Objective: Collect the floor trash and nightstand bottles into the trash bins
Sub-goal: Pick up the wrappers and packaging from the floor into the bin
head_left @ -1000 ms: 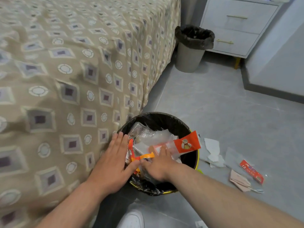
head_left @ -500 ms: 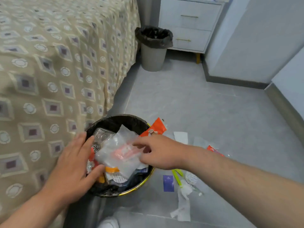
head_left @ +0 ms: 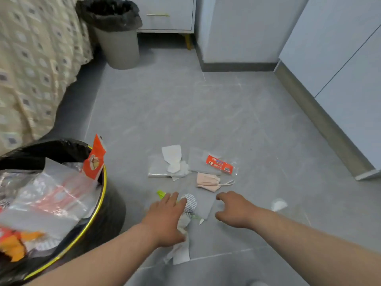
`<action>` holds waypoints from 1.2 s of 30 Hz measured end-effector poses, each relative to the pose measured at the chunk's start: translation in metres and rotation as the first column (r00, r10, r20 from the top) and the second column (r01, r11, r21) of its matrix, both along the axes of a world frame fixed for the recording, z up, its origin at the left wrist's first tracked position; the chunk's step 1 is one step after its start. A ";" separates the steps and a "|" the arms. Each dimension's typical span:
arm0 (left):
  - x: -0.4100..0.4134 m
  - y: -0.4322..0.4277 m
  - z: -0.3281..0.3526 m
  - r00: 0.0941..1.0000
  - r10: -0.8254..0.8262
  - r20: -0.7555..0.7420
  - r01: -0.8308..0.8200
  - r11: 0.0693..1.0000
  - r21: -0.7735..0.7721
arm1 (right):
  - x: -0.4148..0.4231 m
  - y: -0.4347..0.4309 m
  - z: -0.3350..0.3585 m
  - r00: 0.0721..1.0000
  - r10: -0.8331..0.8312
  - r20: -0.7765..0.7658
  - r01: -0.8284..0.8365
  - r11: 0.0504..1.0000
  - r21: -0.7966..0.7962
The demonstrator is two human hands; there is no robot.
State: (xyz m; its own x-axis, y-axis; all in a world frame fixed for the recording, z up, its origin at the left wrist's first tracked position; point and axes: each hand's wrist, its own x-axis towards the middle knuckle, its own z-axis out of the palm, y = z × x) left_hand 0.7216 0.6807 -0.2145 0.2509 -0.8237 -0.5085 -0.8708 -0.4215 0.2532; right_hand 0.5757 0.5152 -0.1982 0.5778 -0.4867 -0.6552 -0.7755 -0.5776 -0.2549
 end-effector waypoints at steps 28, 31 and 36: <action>0.006 0.009 -0.074 0.982 -0.040 0.183 0.025 0.996 0.080 | 0.022 0.026 -0.085 0.916 0.380 0.127 -0.320 0.885 -0.338; 0.012 0.008 -0.072 0.992 0.072 0.102 -0.078 0.995 0.063 | 0.021 0.018 -0.069 0.941 0.243 0.234 -0.171 0.941 -0.291; 0.012 0.001 -0.054 0.952 0.302 -0.043 -0.303 0.952 -0.033 | 0.023 -0.006 -0.011 0.920 0.050 0.388 0.015 0.987 -0.163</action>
State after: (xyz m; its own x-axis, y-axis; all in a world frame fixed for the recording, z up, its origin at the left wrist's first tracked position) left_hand 0.7336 0.6819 -0.2681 0.4727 -0.7314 -0.4916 -0.6937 -0.6528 0.3042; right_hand 0.5982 0.5093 -0.2094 0.7808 -0.5530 -0.2908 -0.6225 -0.6482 -0.4386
